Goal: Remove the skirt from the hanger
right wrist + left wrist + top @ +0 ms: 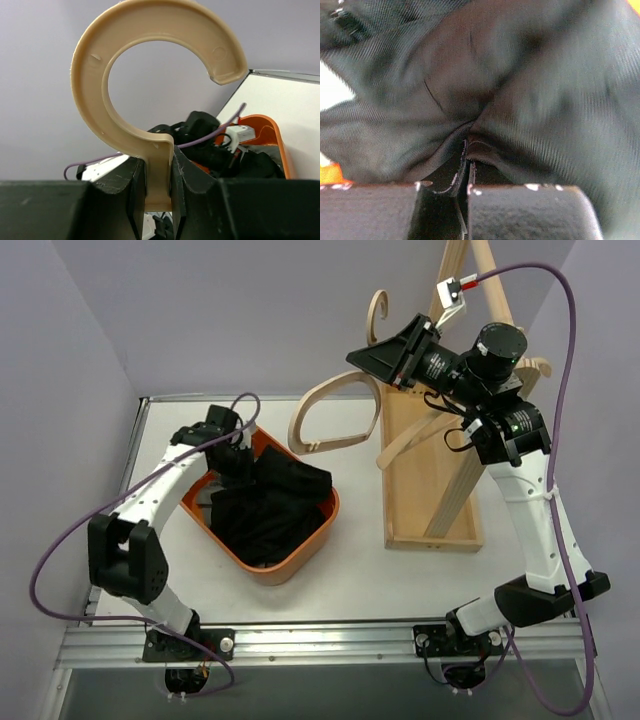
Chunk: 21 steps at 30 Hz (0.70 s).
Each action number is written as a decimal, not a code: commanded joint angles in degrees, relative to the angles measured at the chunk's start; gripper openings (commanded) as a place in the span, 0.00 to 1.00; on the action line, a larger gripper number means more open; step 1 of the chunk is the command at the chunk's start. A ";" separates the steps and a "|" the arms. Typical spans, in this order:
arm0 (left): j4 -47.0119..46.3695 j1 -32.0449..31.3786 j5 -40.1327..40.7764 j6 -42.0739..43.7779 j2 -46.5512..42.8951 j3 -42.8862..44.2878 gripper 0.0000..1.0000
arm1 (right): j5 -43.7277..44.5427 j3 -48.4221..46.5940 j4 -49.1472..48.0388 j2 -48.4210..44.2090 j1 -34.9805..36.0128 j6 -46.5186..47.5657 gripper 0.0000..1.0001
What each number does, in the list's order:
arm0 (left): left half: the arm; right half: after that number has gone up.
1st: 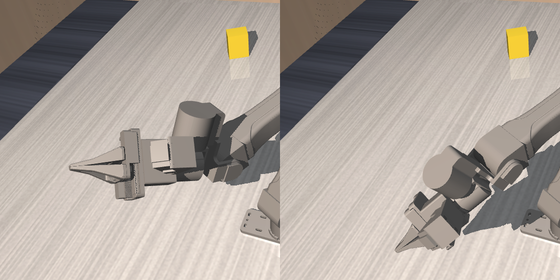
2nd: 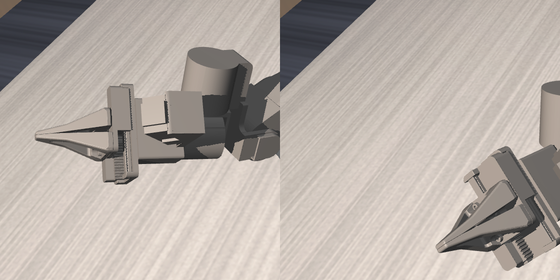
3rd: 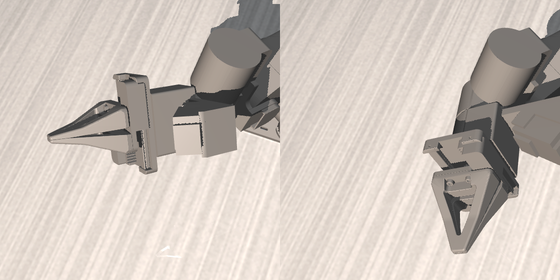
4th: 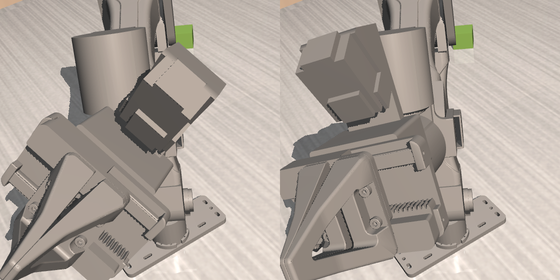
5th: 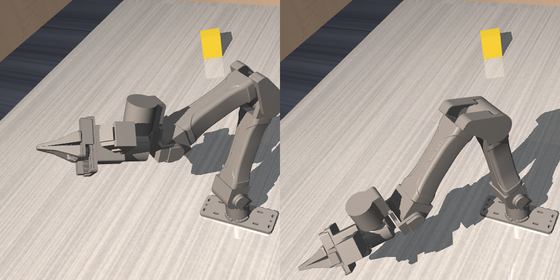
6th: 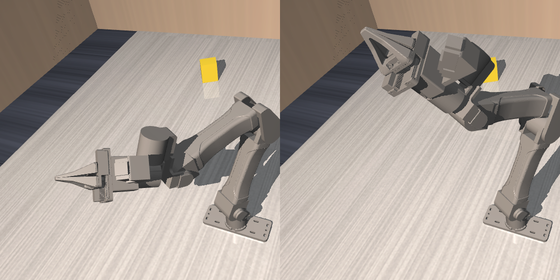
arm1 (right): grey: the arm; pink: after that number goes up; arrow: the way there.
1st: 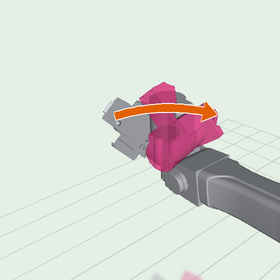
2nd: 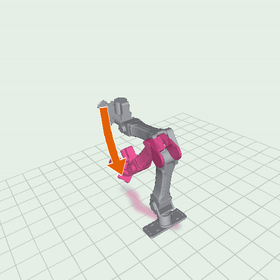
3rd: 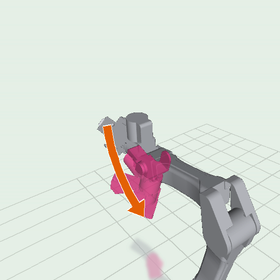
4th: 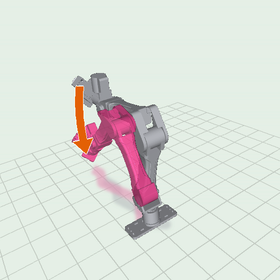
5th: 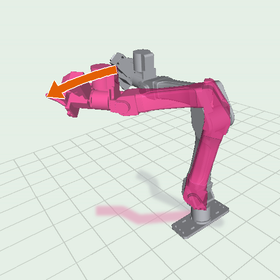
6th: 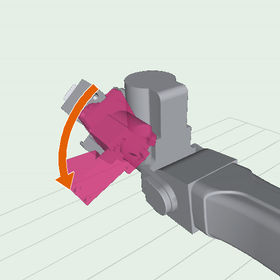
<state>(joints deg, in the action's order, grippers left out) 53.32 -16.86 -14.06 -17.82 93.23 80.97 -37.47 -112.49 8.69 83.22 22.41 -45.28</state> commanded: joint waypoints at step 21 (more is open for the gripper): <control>5.65 -0.54 5.10 -5.02 -8.50 6.65 0.61 | -1.81 -0.54 3.53 -0.25 -0.44 2.30 0.00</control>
<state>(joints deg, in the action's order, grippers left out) 56.80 -17.50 -10.35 -20.05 89.10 83.35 -37.36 -112.42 15.57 82.94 22.41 -42.61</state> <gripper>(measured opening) 0.603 0.171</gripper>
